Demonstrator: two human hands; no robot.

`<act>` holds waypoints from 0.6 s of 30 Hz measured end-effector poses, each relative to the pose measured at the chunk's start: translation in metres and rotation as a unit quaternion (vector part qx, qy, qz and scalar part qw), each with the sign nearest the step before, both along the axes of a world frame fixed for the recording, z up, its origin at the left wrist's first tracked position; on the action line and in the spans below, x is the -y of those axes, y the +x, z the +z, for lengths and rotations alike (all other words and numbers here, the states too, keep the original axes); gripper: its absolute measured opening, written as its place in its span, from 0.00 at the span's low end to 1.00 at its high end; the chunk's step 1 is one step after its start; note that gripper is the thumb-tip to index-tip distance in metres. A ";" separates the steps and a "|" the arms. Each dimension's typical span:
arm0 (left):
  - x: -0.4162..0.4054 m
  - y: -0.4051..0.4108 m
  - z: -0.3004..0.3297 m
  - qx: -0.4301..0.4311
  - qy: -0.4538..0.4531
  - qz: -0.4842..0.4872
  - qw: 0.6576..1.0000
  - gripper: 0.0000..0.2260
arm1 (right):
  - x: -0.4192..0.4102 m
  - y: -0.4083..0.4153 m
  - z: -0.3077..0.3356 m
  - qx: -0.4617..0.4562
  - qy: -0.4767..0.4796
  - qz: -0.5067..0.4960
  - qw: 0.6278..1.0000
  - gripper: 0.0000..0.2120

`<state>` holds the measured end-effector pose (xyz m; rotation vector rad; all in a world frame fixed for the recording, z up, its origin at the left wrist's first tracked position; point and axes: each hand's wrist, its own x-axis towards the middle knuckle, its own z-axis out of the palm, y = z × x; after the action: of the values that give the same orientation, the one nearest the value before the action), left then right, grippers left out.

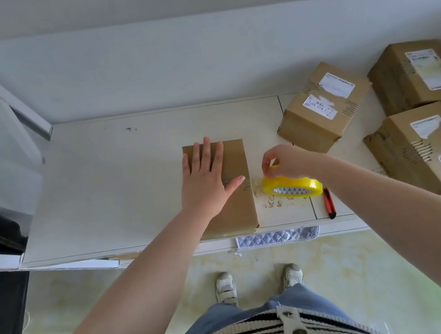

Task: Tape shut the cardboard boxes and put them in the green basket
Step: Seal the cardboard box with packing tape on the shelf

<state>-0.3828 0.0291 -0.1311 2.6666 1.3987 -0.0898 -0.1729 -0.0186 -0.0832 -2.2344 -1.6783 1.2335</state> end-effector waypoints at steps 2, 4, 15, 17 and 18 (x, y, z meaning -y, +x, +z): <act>0.000 0.000 -0.001 -0.006 -0.002 -0.002 1.000 0.42 | 0.014 0.001 0.001 -0.007 0.014 -0.042 0.999 0.04; 0.000 0.001 0.000 -0.016 -0.014 0.003 1.000 0.40 | 0.032 0.004 0.003 -0.006 0.017 -0.073 0.997 0.06; 0.059 0.047 0.086 0.438 -0.268 0.044 0.857 0.15 | 0.087 -0.026 0.056 -0.206 0.251 -0.306 0.895 0.15; 0.056 0.049 0.097 0.479 -0.248 0.097 0.837 0.06 | 0.086 -0.037 0.062 -0.227 0.278 -0.303 0.883 0.16; 0.052 0.048 0.103 0.489 -0.242 0.118 0.830 0.04 | 0.085 -0.041 0.064 -0.228 0.287 -0.293 0.883 0.16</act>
<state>-0.3344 -0.0231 -0.0283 1.6405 1.0892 0.7324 -0.2139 -0.1036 -0.0195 -1.7036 -0.9149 0.8547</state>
